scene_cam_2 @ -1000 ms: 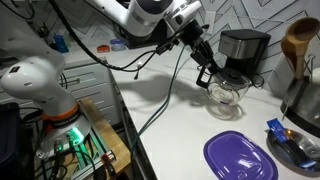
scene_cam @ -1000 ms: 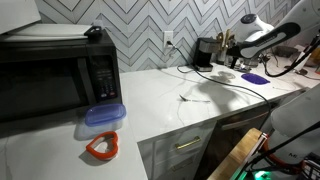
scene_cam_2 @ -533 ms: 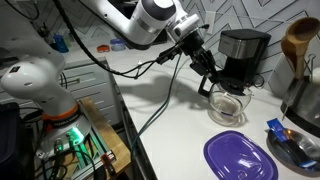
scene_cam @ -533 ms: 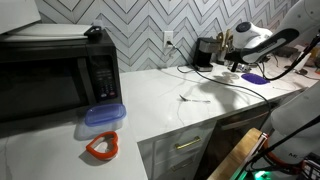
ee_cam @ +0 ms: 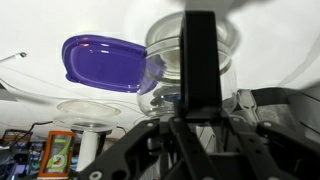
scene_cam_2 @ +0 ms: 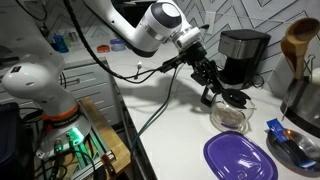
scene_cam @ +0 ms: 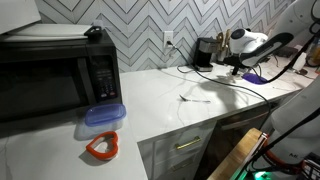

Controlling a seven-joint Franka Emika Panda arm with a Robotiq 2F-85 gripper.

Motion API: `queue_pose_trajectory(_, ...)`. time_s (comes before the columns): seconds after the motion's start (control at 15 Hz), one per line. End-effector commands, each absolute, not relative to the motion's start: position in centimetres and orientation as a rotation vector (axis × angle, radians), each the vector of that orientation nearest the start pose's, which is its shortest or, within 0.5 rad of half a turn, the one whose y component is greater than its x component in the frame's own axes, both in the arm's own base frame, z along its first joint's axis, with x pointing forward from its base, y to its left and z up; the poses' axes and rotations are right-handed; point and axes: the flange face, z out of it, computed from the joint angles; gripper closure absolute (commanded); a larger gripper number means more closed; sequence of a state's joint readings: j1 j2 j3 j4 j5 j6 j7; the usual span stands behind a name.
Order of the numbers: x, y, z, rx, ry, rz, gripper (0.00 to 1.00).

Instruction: Move the coffeepot to the right side of the counter

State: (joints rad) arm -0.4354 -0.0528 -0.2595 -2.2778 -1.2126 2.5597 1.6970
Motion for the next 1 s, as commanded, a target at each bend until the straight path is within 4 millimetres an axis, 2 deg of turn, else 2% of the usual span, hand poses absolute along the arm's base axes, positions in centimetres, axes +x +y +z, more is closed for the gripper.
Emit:
queue_pose_trajectory(0.0, 42.9, -33.9, 40.3, 1.800, -1.624, 0.856, 0.92)
queue_pose_trajectory(0.47, 45.4, -34.7, 39.5, 1.802, -1.602, 0.868, 0.92)
queue_pose_trajectory(0.93, 46.1, -36.1, 37.6, 1.768, -1.599, 0.843, 0.92)
